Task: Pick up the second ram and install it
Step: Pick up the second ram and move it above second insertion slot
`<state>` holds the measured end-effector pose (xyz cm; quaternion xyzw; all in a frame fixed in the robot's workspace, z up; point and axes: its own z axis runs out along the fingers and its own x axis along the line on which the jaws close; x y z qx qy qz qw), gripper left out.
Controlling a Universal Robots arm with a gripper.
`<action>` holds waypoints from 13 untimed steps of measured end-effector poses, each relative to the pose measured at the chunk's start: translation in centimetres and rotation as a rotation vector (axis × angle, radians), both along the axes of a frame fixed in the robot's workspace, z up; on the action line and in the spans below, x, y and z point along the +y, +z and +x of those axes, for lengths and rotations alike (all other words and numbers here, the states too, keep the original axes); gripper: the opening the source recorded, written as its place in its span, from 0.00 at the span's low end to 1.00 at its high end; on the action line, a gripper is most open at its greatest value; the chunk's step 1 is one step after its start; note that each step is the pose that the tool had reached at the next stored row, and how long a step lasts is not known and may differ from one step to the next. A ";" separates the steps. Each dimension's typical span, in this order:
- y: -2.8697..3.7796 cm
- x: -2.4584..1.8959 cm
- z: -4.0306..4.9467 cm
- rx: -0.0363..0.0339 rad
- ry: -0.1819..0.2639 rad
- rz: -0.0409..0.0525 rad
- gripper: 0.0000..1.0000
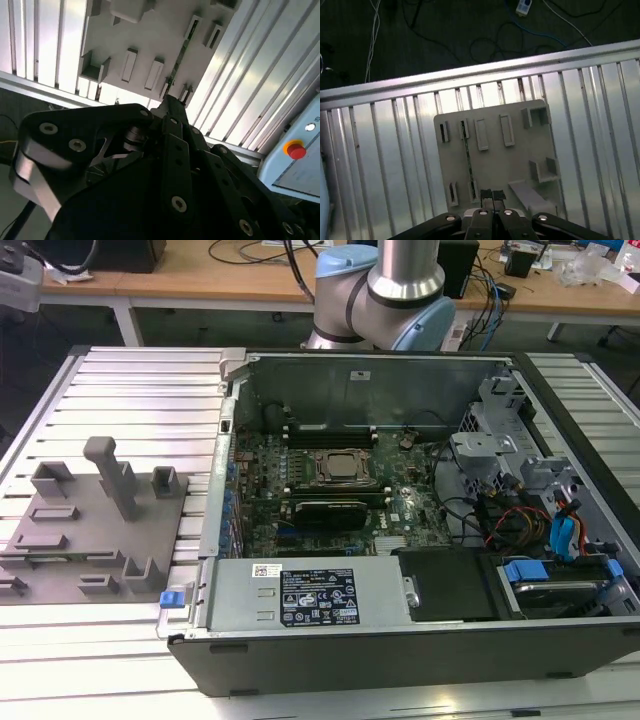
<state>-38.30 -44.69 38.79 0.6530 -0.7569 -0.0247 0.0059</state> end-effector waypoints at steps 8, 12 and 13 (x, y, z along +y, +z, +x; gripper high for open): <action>0.00 0.00 0.00 0.0000 0.136 0.0000 0.11; 0.00 0.00 0.00 0.0000 0.207 0.0000 0.11; 0.00 0.00 0.00 0.0000 0.224 0.0000 0.11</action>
